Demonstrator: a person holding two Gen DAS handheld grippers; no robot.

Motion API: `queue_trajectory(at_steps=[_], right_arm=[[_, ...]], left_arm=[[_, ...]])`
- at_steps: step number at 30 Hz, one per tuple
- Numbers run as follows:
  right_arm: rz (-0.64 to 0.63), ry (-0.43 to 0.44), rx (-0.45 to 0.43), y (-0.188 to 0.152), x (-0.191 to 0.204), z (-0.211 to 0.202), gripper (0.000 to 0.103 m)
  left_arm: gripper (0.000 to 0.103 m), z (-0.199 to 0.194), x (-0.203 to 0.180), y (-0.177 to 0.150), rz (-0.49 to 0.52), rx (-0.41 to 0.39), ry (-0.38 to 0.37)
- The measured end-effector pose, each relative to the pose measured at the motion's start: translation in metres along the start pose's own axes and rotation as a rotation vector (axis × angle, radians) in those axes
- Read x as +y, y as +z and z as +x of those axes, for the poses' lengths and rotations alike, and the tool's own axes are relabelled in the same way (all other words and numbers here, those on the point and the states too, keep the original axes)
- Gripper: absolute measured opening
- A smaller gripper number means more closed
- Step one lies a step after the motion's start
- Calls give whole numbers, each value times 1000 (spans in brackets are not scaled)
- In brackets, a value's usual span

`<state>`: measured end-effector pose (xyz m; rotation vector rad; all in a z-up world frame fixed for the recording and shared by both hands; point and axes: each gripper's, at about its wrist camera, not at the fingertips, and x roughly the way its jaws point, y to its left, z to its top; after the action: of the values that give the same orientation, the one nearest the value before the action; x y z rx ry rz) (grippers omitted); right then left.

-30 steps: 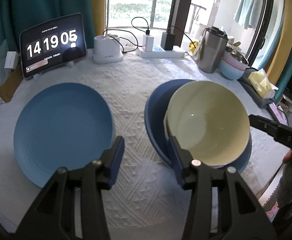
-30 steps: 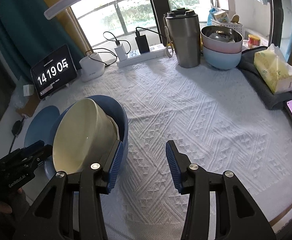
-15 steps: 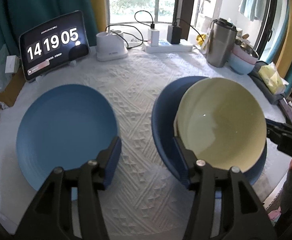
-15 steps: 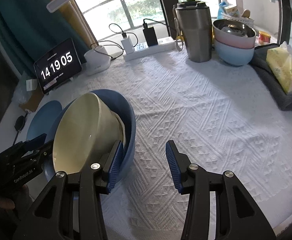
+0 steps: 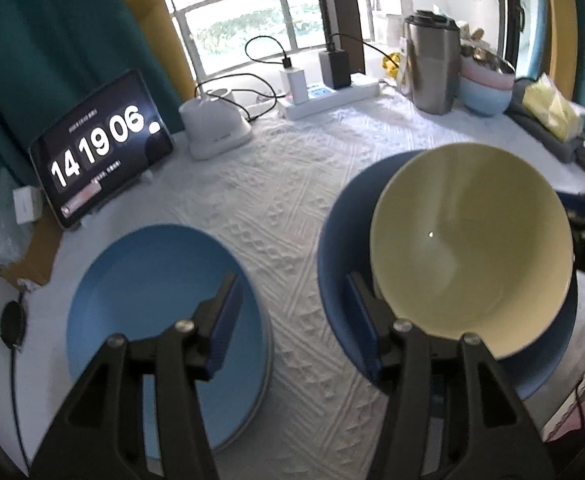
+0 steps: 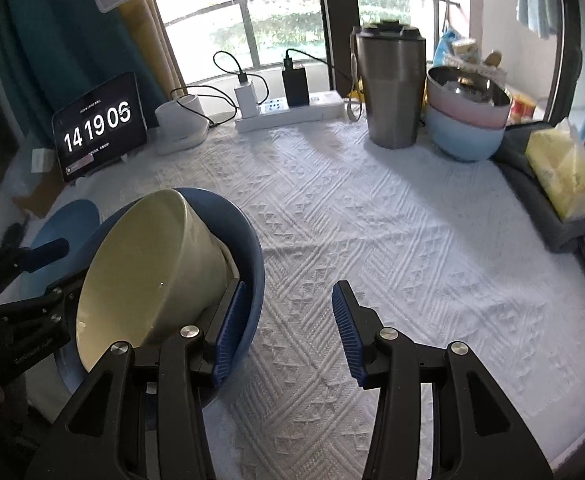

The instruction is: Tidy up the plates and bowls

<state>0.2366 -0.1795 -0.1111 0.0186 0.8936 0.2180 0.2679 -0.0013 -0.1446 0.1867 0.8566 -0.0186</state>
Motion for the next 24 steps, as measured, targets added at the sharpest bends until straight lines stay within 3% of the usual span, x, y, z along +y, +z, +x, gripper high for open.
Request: queue_trajectory(at_steps=[4,7,10,13,18,24], right_arm=[[49,29,-18,-1,-5,3,47],[117,84,-13,-2,-15,7,47],[163,143,-19,-4,-18,7,40],[170,150,-40,-5,-12,4,29],[192,145,-92,-10,-4,0,16],[290,219,-65,-9,-16,5,15]], left_arm=[[54,7,11,-2,-103,-6,-59],[46,8,8,-5,-123,-26,-71],[32,8,5,-9,-151,-54,-92],[22,8,1,-12,-183,-79,-111],[14,7,-3,-14,-194,-102,-110],[9,6,-3,-15,-228,-98,-113]])
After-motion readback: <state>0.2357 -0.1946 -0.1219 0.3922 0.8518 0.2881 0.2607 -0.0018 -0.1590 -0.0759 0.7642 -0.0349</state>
